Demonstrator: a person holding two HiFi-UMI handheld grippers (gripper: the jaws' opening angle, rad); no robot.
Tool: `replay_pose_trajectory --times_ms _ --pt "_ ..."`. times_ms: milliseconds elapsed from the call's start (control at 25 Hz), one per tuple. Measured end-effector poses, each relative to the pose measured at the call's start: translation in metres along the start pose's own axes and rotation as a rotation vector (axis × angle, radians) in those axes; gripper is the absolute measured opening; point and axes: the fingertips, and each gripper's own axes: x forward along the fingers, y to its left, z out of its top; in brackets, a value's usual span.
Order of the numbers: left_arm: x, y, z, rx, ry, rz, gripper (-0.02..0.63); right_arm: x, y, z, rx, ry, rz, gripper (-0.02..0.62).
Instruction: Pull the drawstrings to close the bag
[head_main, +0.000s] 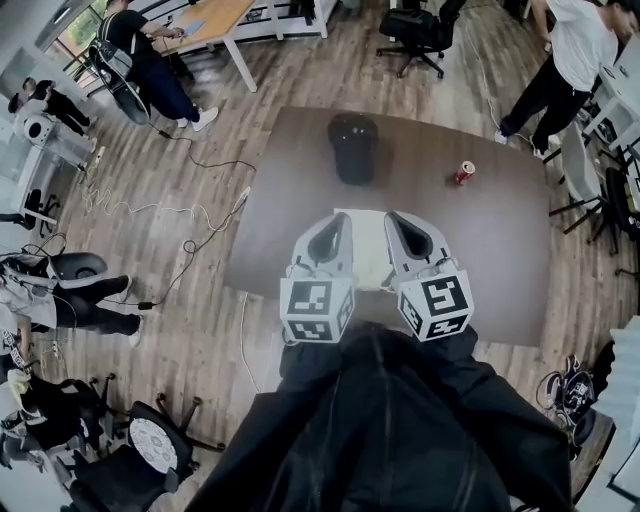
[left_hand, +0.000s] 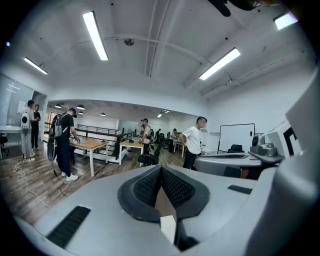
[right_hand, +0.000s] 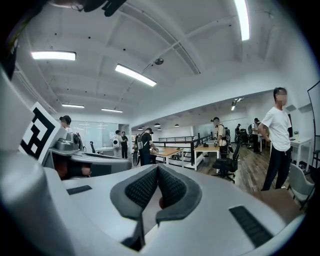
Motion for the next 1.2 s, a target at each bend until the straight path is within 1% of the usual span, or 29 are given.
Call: replay_pose_trajectory --times_ms 560,800,1200 --pt "-0.0023 -0.0048 0.0066 0.002 -0.013 0.000 0.034 -0.0045 0.0016 0.0087 -0.030 -0.014 0.000 0.024" --pt "-0.0026 -0.0012 0.0051 0.000 -0.012 0.003 0.034 -0.0029 0.0021 0.0092 -0.053 -0.019 -0.019 0.023" --pt "-0.0053 -0.0028 0.0015 -0.002 -0.001 0.005 0.034 -0.0062 0.0033 0.0081 -0.042 -0.021 -0.015 0.023"
